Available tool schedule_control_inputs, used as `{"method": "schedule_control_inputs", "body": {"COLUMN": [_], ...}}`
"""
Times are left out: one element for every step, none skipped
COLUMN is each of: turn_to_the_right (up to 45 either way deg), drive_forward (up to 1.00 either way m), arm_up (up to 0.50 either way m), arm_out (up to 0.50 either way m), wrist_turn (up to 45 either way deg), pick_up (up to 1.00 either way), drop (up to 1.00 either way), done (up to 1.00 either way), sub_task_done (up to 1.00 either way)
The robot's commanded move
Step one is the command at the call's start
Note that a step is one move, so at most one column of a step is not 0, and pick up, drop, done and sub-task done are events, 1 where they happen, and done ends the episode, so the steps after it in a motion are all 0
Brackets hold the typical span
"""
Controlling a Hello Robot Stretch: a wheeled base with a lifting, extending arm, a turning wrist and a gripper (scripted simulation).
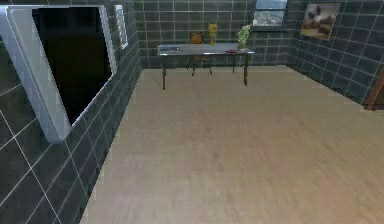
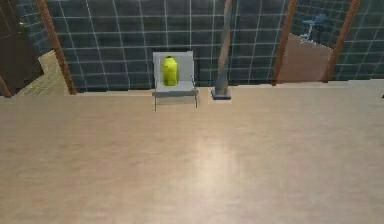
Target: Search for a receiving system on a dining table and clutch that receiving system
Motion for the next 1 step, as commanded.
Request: {"method": "schedule_control_inputs", "body": {"turn_to_the_right": [0.0], "drive_forward": [0.65], "arm_up": [0.00], "arm_out": [0.00], "wrist_turn": [0.0], "pick_up": [0.00], "drop": [0.00], "done": [0.00], "sub_task_done": [0.00]}}
